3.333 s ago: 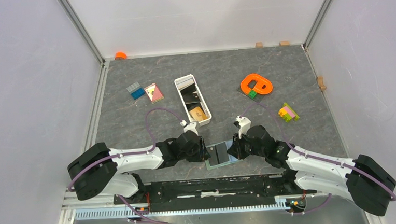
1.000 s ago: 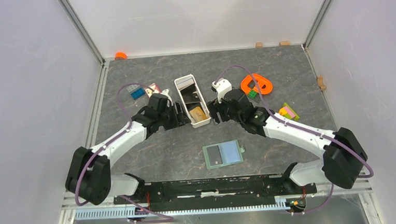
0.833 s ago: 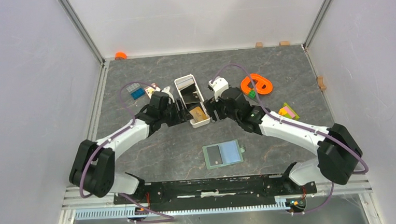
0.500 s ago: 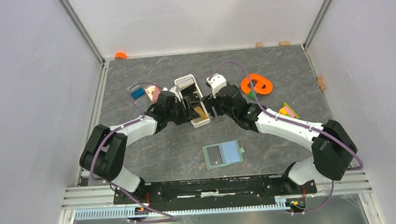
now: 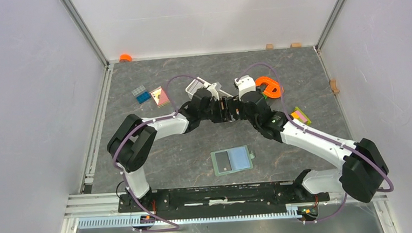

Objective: Put the credit cards into the card holder
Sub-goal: Move the storage box to the center of the board.

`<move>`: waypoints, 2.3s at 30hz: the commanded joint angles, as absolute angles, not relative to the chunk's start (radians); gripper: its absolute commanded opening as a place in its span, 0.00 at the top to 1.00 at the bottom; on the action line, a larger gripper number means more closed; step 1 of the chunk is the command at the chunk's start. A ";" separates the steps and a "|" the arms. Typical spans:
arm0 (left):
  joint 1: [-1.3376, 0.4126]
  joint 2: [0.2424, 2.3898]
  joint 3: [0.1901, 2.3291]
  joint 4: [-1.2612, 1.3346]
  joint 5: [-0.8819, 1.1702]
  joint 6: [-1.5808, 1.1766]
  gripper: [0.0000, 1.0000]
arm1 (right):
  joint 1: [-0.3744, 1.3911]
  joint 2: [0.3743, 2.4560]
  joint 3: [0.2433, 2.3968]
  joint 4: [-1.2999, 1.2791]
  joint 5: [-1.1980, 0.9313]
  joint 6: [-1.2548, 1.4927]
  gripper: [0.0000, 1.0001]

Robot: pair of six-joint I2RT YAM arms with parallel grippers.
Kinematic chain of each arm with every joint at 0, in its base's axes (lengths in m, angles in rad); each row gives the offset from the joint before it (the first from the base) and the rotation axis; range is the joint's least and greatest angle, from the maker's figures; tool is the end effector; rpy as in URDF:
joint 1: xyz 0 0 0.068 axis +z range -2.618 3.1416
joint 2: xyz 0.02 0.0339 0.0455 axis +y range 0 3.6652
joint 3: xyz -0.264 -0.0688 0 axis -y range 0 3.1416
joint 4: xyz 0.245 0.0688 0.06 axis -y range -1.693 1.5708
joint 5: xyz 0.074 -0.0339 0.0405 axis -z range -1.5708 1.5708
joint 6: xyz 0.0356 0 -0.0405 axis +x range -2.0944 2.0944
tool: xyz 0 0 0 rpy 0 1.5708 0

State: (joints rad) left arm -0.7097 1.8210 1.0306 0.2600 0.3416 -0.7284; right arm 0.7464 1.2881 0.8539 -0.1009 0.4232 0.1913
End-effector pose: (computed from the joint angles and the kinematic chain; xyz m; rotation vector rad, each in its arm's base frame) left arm 0.2905 -0.2652 0.1830 0.2060 2.3048 -1.1677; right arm 0.2195 0.1831 0.2641 -0.3191 2.0321 0.1343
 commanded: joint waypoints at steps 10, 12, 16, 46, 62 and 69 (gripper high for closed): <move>-0.559 1.395 0.900 -0.147 0.244 -0.602 0.28 | 0.727 1.315 0.956 -0.124 0.433 0.346 0.09; -0.513 1.281 0.911 -0.264 0.233 -0.566 0.24 | 0.727 1.362 0.989 -0.118 0.375 0.386 0.08; -0.428 1.129 1.004 -0.518 0.200 -0.431 0.06 | 0.741 1.470 1.043 -0.057 0.311 0.478 0.06; -0.367 0.991 0.931 -0.540 0.026 -0.245 0.00 | 0.749 2.168 1.621 0.010 0.406 0.709 0.25; -0.368 0.992 0.920 -0.537 0.025 -0.244 0.00 | 0.727 2.177 1.618 0.100 0.330 0.730 0.39; -0.368 0.993 0.919 -0.538 0.027 -0.242 0.00 | 0.726 2.171 1.617 0.115 0.325 0.723 0.46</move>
State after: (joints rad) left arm -0.3706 1.0069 0.9253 -0.5594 0.0311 -0.2871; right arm 0.7300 2.2078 1.5978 0.0635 0.3328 0.7189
